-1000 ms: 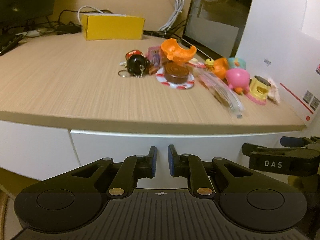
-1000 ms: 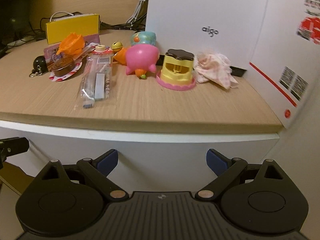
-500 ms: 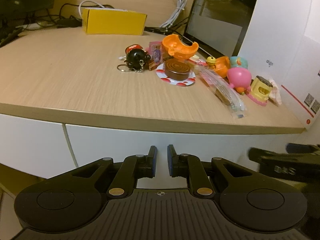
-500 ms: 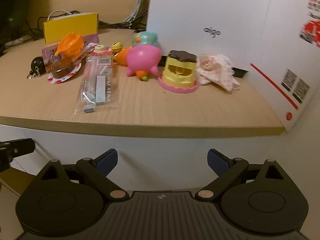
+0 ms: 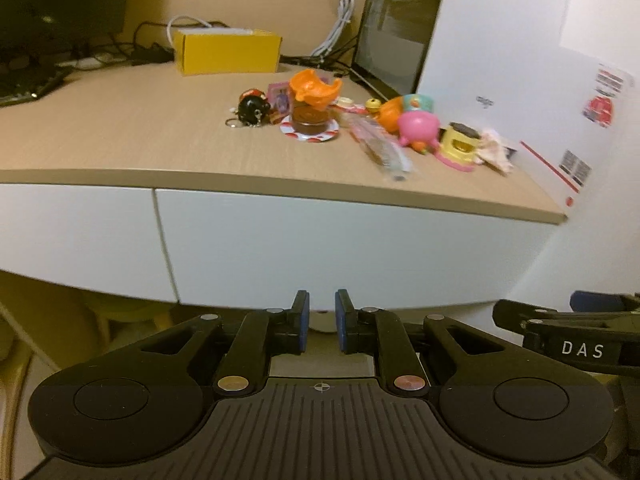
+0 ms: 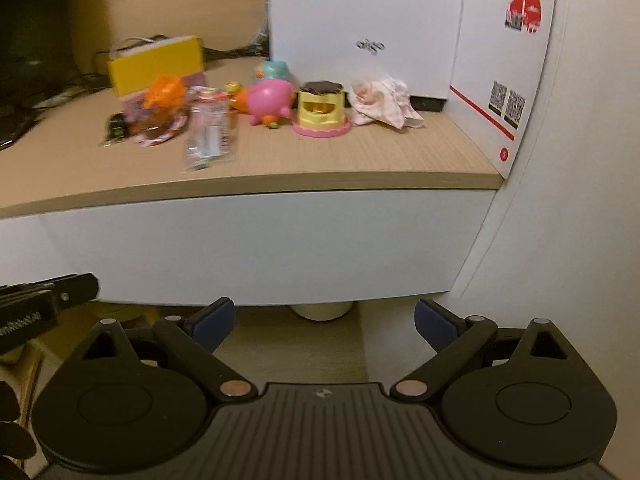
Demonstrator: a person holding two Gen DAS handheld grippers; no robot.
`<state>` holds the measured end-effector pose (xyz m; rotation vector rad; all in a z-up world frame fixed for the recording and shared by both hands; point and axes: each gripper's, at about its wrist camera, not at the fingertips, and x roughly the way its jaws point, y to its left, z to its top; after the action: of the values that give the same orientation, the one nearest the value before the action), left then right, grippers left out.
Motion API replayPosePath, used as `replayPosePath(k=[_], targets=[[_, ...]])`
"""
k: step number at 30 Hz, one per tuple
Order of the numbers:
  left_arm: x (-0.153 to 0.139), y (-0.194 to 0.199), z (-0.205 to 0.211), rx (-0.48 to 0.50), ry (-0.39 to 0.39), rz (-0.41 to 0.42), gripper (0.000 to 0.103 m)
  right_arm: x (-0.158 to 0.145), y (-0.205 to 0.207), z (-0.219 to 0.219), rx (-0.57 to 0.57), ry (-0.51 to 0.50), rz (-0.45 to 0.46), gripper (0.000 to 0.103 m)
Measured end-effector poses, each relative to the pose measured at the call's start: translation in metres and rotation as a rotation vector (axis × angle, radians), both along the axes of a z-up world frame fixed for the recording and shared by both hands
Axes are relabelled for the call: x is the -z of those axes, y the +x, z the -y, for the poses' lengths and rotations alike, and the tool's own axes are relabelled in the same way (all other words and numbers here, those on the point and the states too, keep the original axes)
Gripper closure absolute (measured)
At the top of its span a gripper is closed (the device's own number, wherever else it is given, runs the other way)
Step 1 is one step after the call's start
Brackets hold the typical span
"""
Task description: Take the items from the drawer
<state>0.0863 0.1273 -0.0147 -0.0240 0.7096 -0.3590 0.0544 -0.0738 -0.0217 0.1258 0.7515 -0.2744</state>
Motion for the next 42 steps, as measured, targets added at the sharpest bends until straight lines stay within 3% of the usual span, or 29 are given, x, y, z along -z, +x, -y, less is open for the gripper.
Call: replayPosePath(k=[6,10,12,18,24,34,39,42], targets=[[-0.015,-0.042,0.002,-0.033,0.041,0.053,0.088,-0.009,-0.042,-0.001,-0.075,0.004,0.046,0.005],[-0.028,-0.059,0.008,-0.039,0.045,0.091,0.088,-0.01,-0.057,0.002,-0.028,0.034,0.065,0.005],[-0.03,-0.064,0.013,-0.021,0.051,0.089,0.088,-0.01,-0.062,0.004,-0.029,0.06,0.072,0.004],[-0.027,-0.08,0.027,-0.011,0.042,0.069,0.088,-0.019,-0.08,0.005,-0.019,0.008,0.103,0.004],[-0.022,-0.082,0.038,-0.004,0.023,0.021,0.088,-0.033,-0.09,0.007,-0.023,-0.054,0.167,0.002],[-0.03,-0.087,0.034,-0.01,-0.047,0.035,0.089,-0.022,-0.096,0.003,-0.05,-0.04,0.148,0.002],[-0.034,-0.093,0.036,-0.029,0.031,0.083,0.089,-0.029,-0.097,0.004,-0.043,-0.037,0.167,0.002],[-0.032,-0.094,0.036,-0.017,0.03,0.079,0.089,-0.029,-0.097,0.004,-0.043,-0.037,0.167,0.002]])
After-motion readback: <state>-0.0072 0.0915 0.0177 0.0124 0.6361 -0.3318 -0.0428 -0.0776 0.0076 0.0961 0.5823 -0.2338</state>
